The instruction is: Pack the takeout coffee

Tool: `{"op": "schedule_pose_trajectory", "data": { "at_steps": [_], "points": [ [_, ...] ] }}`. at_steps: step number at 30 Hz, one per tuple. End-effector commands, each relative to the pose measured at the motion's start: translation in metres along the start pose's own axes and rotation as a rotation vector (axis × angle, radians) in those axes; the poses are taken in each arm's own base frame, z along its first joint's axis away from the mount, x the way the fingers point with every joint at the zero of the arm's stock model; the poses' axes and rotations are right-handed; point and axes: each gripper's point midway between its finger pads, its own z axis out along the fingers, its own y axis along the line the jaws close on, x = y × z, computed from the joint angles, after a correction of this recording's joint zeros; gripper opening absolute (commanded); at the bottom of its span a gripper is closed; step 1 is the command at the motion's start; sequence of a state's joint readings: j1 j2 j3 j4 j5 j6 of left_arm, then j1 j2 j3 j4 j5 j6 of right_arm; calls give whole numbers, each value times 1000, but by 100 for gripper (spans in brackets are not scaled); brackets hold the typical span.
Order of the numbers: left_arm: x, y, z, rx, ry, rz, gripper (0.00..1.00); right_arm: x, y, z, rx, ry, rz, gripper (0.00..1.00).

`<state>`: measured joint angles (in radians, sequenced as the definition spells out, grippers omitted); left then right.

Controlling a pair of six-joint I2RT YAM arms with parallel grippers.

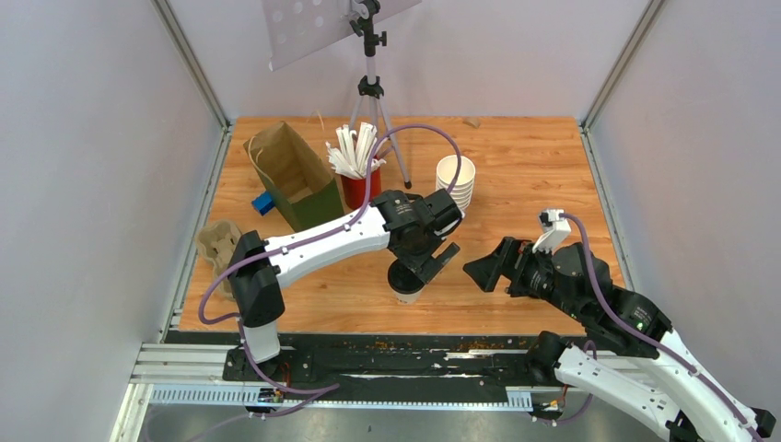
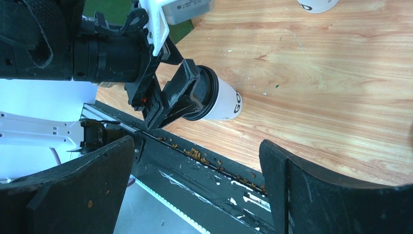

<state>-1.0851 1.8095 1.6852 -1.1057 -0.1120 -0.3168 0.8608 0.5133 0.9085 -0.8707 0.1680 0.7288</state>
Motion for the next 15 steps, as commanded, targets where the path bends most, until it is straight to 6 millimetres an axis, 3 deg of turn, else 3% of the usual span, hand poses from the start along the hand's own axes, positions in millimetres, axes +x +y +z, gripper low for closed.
{"op": "schedule_pose_trajectory", "data": {
  "at_steps": [1, 8, 15],
  "points": [
    [-29, 3, -38, -8, -156, -36, 96, -4, 17, -1, -82, -6, -15, 100],
    [-33, 35, -74, 34, -288, -232, 92, 16, 32, 15, -169, 73, 3, 92],
    [-2, 48, -78, 152, -419, -350, 90, 41, 35, 52, -168, 184, -5, 81]
  ]
}}
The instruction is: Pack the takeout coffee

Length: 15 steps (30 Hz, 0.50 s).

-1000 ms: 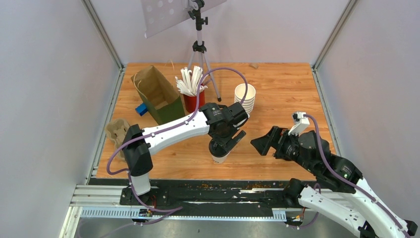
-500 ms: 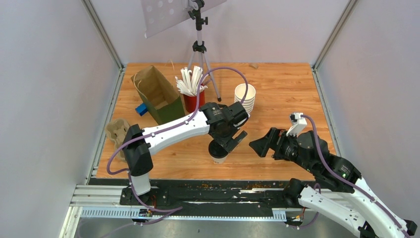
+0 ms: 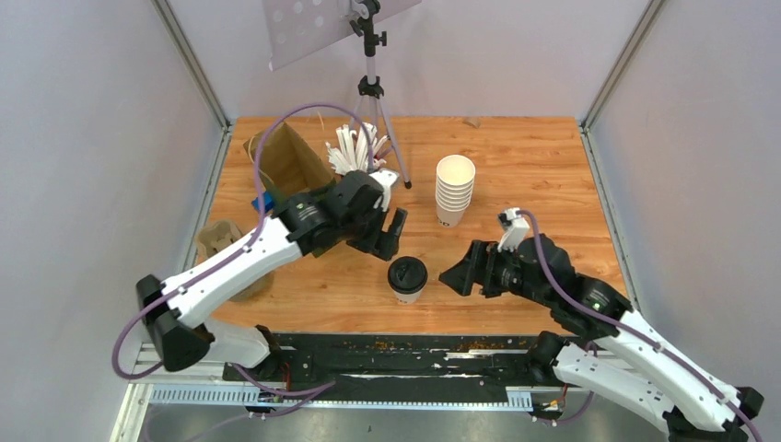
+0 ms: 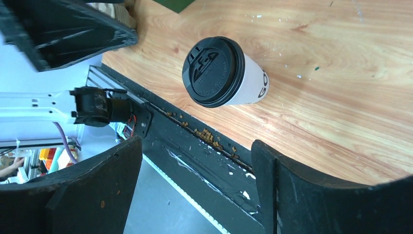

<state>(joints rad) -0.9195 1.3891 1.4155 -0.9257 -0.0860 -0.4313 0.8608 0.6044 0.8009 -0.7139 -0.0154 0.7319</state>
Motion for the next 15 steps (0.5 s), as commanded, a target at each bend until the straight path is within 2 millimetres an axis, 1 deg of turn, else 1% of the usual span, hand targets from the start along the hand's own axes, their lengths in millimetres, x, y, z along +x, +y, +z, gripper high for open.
{"op": "schedule_pose_trajectory", "data": {
  "at_steps": [1, 2, 4, 7, 9, 12, 15],
  "points": [
    [2, -10, -2, 115, -96, -83, 89, 3, 13, 27, -51, 43, -15, 81],
    [6, -8, -1, 117, -102, -91, 88, 4, 10, 33, -36, 54, -25, 79],
    [11, -12, 2, 156, -115, -102, 87, 6, 2, 45, 9, 68, -32, 76],
    [10, -17, 6, 202, -161, -129, 83, 6, -5, 61, 41, 74, -55, 71],
    [11, -12, 9, 187, -173, -145, 80, 7, -9, 71, 54, 86, -62, 68],
    [13, -6, 16, 177, -173, -156, 80, 8, -13, 82, 61, 116, -56, 61],
    [18, -6, 24, 184, -165, -157, 78, 10, -16, 89, 61, 134, -62, 59]
  ]
}}
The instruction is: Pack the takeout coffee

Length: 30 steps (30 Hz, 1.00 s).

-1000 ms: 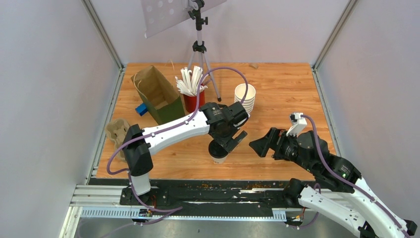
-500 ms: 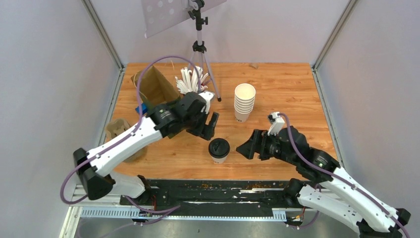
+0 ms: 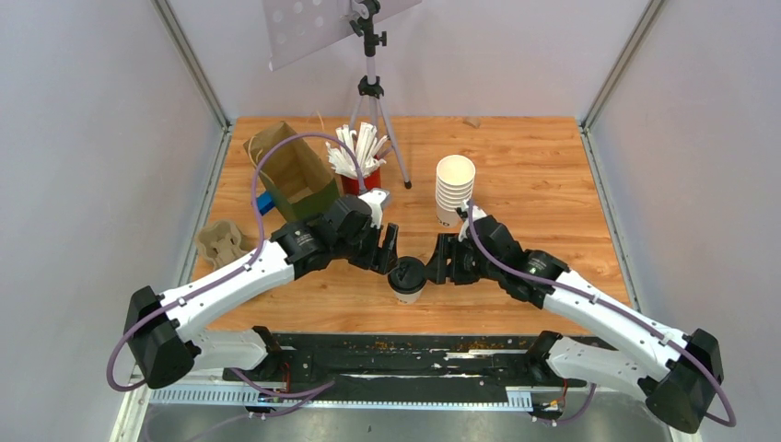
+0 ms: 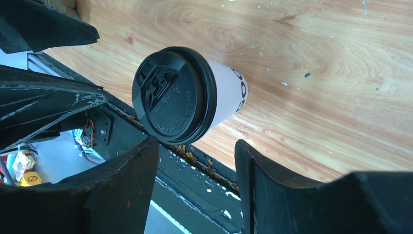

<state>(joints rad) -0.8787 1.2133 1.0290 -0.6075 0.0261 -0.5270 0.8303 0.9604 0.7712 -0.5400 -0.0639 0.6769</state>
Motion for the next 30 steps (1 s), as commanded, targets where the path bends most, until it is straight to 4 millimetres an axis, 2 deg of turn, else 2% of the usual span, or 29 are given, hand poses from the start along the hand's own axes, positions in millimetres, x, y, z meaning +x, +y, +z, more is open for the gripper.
{"op": "schedule_pose_trajectory", "data": {
  "at_steps": [1, 12, 30],
  "points": [
    [-20, -12, 1, 70, -93, -27, 77, -15, 10, 8, -56, -32, -37, 58],
    [5, -1, 28, 57, -29, -32, 64, -15, -3, 20, -28, -8, -35, 47],
    [31, 0, 44, 83, 66, -28, 51, -3, -2, 32, -62, 45, -22, 48]
  ]
}}
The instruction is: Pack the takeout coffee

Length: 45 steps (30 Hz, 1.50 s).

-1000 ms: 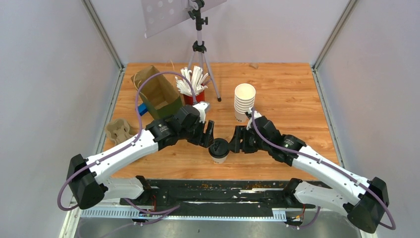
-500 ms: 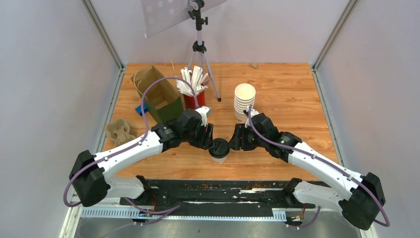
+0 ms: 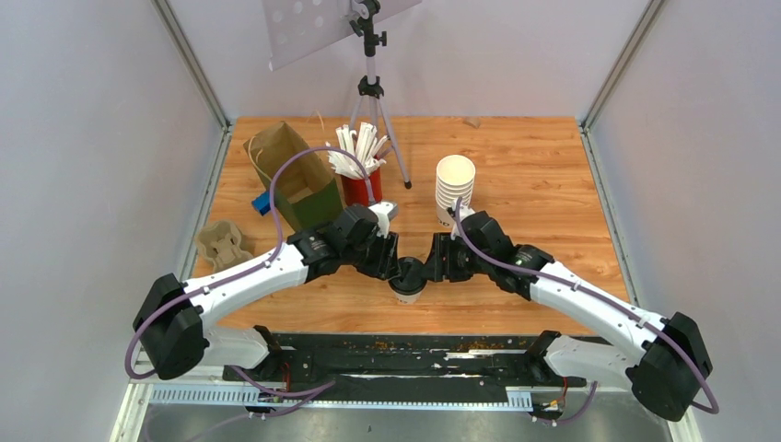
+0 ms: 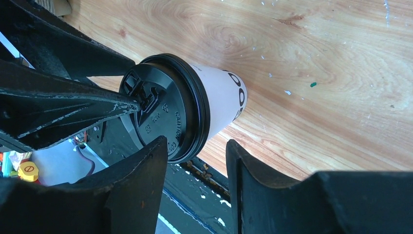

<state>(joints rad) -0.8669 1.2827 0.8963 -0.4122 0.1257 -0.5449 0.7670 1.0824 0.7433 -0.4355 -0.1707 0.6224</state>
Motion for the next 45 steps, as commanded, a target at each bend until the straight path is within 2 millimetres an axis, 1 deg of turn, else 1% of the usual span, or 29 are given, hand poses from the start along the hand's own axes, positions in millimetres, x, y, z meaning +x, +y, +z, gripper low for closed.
{"op": "schedule_pose_trajectory", "data": {
  "at_steps": [1, 6, 13, 16, 19, 29, 33, 39, 45],
  "points": [
    [6, 2, 5, 7, 17, -1, 51, -7, 8, 3, -44, -21, -17, 47],
    [7, 4, 6, 0, 23, 6, 51, -5, 7, 5, -44, -12, -23, 44],
    [9, 5, 8, 4, 34, 43, 50, -17, 7, -1, -9, -33, -57, 38],
    [9, 5, 9, 9, 39, 54, 50, -23, 12, -6, -15, -46, -71, 34],
    [9, 3, 10, 20, 43, 55, 49, -27, 19, -8, -40, -53, -79, 33],
    [9, 1, 11, 25, 45, 55, 48, -21, 24, 3, -67, 9, -79, 27],
    [10, 1, 11, 28, 51, 57, 48, -18, 21, 6, -56, 24, -82, 24],
    [11, 2, 12, 25, 51, 62, 46, -16, 11, 6, -7, 29, -85, 20],
    [15, 5, 14, 23, 59, 62, 45, -9, 1, 10, 20, 41, -80, 16]
  ]
}}
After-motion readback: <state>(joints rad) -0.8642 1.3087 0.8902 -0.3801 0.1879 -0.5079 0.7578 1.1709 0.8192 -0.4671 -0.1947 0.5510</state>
